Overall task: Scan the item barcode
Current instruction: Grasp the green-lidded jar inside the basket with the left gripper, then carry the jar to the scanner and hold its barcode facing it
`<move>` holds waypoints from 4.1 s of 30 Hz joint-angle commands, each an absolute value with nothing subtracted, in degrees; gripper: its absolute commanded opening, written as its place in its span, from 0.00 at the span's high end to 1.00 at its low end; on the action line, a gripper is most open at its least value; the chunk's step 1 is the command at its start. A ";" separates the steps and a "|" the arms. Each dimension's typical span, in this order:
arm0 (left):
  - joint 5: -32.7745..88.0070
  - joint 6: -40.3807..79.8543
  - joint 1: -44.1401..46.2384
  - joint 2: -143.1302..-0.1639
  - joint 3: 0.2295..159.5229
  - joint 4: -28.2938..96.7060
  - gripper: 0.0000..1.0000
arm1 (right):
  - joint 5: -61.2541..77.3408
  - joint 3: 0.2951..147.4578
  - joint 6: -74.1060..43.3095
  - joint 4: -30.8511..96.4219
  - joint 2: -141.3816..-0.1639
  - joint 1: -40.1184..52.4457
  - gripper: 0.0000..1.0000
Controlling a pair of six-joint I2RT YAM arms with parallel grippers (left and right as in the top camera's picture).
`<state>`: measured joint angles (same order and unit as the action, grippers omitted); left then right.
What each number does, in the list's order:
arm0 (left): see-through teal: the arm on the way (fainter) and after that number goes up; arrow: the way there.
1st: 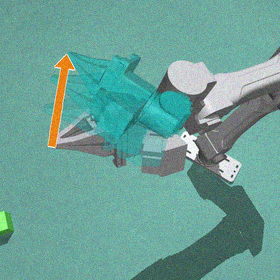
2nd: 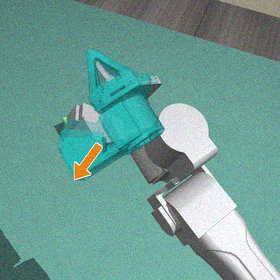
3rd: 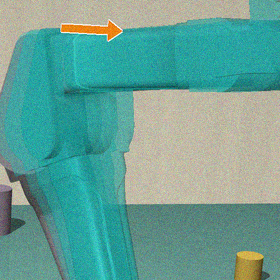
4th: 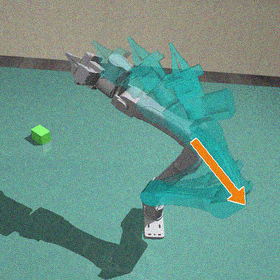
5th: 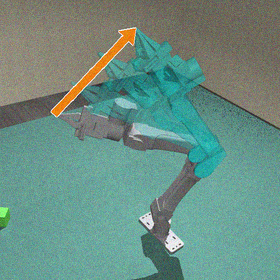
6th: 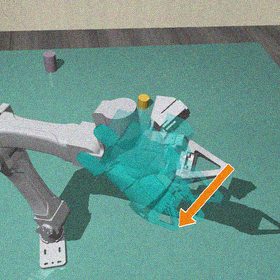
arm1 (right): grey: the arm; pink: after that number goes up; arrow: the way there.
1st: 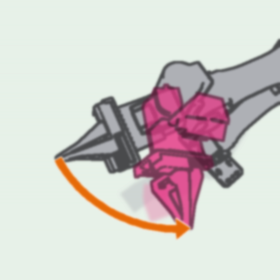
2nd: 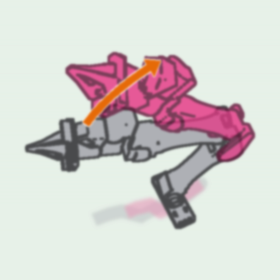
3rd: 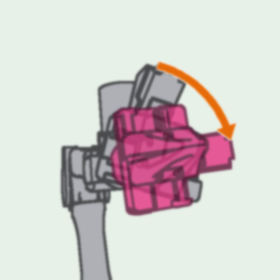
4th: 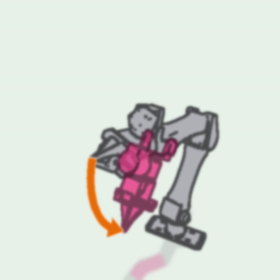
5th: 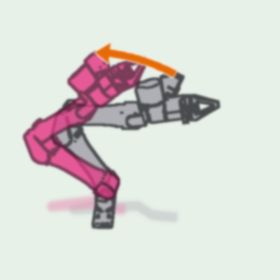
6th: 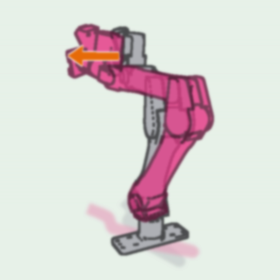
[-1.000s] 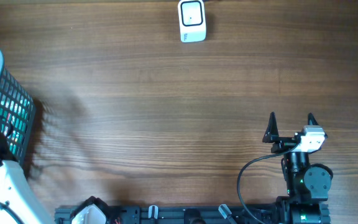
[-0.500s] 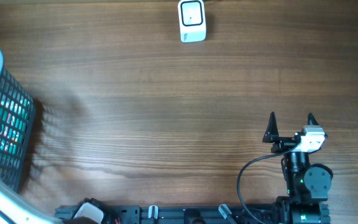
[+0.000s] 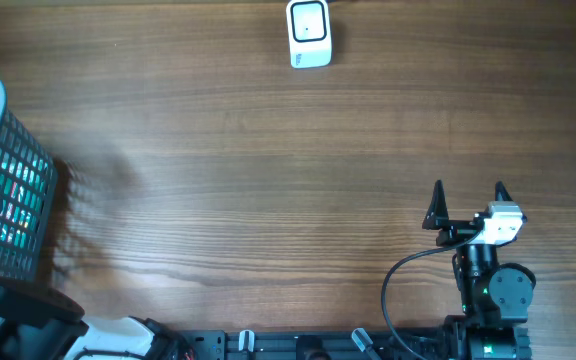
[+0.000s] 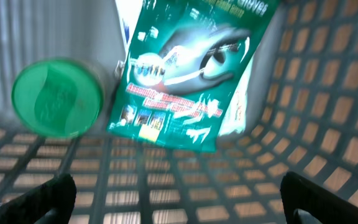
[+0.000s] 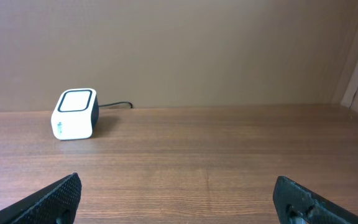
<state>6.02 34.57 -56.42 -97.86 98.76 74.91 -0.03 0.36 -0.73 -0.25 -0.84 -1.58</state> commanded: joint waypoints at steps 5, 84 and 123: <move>-0.43 32.40 -60.99 -97.14 99.11 81.19 0.00 | 0.49 0.30 -0.03 -0.38 -0.43 -1.30 0.00; 5.06 40.99 -17.08 -102.32 146.10 85.30 0.53 | 0.49 0.30 -0.03 -0.38 -0.43 -1.30 0.00; -26.94 -31.18 41.15 -125.86 98.63 61.76 0.00 | 0.49 0.30 -0.03 -0.36 -0.43 -1.30 0.00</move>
<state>-20.18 -25.39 41.17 -126.54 98.59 63.05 -0.03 0.36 -0.73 -0.23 -0.84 -1.58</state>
